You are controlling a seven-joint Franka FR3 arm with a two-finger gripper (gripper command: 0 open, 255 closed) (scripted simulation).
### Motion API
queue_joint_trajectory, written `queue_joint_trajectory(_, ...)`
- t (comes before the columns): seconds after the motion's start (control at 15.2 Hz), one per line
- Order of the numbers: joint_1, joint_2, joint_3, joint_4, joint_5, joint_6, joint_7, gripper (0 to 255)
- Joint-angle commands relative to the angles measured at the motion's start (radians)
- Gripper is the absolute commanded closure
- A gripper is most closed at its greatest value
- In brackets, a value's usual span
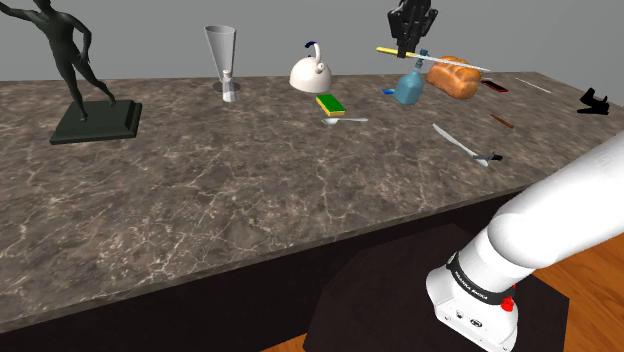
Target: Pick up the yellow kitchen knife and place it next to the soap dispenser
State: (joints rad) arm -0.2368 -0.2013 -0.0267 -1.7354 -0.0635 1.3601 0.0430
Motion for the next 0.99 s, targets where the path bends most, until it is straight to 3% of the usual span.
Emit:
queue_joint_trajectory(0.0,-0.019,0.036,-0.028,0.039,-0.013,0.000,-0.049,255)
queue_joint_trajectory(0.53,-0.099,0.217,-0.128,0.244,-0.032,-0.010,-0.234,255)
queue_joint_trajectory(0.92,-0.177,0.407,-0.188,0.486,-0.011,-0.052,-0.372,255)
